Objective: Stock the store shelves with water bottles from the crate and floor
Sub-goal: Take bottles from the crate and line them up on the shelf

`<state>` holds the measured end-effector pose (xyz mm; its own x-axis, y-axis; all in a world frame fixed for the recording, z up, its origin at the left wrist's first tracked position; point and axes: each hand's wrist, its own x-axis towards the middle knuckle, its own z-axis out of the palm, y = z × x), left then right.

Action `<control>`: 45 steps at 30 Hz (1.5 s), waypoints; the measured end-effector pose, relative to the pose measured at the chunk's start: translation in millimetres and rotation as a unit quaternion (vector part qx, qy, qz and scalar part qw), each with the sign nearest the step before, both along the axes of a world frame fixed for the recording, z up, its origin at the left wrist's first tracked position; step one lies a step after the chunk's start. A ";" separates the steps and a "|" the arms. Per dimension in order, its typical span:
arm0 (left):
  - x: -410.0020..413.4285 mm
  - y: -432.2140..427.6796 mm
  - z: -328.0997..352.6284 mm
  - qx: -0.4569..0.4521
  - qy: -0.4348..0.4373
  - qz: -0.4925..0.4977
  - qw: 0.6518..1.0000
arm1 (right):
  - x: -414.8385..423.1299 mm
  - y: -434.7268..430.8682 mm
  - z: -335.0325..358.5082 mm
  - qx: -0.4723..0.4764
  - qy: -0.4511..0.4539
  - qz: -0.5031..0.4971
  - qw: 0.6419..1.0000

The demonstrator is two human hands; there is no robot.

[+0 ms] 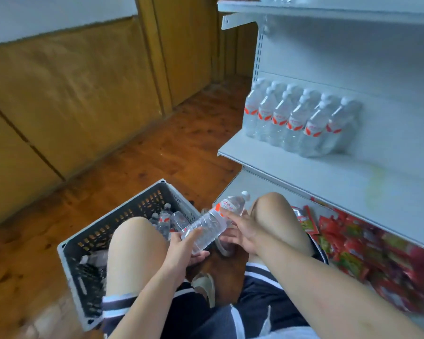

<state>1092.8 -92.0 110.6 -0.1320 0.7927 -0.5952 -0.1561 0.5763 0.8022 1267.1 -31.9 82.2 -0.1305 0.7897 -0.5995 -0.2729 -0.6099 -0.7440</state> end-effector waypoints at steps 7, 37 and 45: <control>39.7 22.1 -0.5 0.034 -0.018 -0.096 0.995 | 47.9 -17.9 7.3 0.053 0.006 -0.117 0.992; 239.4 174.4 -32.6 0.251 0.161 -0.433 0.851 | 255.0 46.8 25.5 0.178 -0.339 -0.232 0.894; 246.7 266.2 -67.1 0.298 0.490 -0.559 0.599 | 312.9 121.7 0.9 0.235 -0.478 -0.183 0.827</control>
<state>1339.5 174.2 43.5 0.6257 0.7444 -0.2330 0.7735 -0.5536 0.3086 1579.9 89.8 83.1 0.5236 0.8469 0.0929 0.4738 -0.1988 -0.8579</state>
